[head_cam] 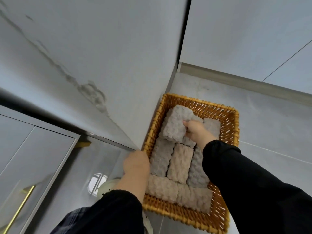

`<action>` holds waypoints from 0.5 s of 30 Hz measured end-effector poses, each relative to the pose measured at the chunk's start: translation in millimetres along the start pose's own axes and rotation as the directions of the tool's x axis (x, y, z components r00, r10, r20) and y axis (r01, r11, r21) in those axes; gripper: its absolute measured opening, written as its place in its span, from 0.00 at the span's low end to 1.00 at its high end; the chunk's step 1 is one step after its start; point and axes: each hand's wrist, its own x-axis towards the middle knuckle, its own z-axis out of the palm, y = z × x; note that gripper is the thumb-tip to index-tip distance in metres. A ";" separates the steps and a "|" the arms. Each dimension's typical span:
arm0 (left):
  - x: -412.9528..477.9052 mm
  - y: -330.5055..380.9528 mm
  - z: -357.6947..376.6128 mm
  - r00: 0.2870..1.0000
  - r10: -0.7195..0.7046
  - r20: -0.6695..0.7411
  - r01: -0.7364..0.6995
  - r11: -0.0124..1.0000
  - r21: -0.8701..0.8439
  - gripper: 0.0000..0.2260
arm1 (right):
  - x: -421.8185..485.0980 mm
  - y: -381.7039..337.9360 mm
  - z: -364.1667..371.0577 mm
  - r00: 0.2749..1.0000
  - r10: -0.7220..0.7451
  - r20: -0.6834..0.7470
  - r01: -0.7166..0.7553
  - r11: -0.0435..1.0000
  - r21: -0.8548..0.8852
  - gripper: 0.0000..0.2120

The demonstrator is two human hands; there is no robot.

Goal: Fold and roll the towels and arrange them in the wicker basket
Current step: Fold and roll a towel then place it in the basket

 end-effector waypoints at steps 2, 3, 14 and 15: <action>2.9 -10.2 6.5 1.000 -0.005 0.031 0.009 0.993 -0.114 0.10 | 9.7 -4.3 8.3 1.000 0.001 -0.002 -0.001 1.000 -0.014 0.18; 6.0 -14.0 9.7 0.999 -0.002 0.036 0.008 0.984 -0.176 0.11 | 14.7 -5.5 12.1 1.000 0.002 -0.001 -0.002 1.000 -0.021 0.18; 22.7 -20.0 13.3 0.992 0.130 0.010 -0.124 0.970 -0.211 0.17 | 35.1 12.9 28.0 0.906 -0.392 -0.162 0.250 0.802 -0.543 0.12; 23.1 -20.0 13.6 0.992 0.129 0.011 -0.123 0.969 -0.216 0.18 | 29.6 15.1 27.0 0.848 -0.504 -0.164 0.304 0.716 -0.629 0.09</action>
